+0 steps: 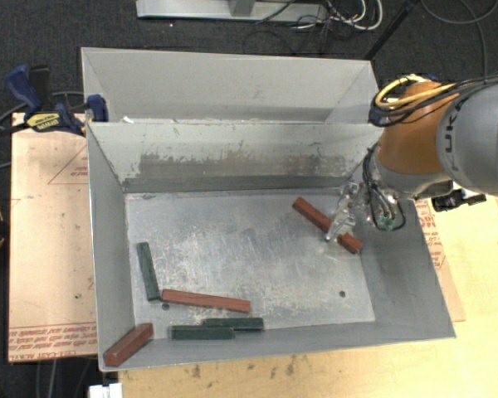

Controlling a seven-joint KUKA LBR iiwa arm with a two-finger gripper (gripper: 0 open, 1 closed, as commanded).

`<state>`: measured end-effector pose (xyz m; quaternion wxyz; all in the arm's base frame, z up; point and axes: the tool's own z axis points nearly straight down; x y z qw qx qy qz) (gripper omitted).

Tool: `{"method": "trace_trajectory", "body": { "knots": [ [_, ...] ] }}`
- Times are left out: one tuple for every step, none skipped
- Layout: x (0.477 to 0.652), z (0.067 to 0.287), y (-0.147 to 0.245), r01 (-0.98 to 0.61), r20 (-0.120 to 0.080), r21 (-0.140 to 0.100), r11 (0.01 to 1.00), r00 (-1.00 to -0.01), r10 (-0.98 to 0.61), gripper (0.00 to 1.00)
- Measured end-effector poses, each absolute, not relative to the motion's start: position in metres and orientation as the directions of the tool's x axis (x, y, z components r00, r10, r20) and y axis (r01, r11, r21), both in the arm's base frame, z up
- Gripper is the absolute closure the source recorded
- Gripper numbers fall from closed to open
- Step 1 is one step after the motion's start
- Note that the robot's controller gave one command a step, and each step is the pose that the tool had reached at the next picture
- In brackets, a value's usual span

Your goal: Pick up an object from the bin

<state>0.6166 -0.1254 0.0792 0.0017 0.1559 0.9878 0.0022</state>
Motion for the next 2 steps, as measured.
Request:
{"method": "trace_trajectory", "body": {
  "knots": [
    [0.617, 0.079, -0.125, 0.308, -0.003, 0.005, 0.951, -0.951, 0.308, 1.0],
    [0.632, 0.217, -0.131, 0.256, -0.005, 0.001, 0.967, -0.967, 0.256, 1.0]
  ]
}}
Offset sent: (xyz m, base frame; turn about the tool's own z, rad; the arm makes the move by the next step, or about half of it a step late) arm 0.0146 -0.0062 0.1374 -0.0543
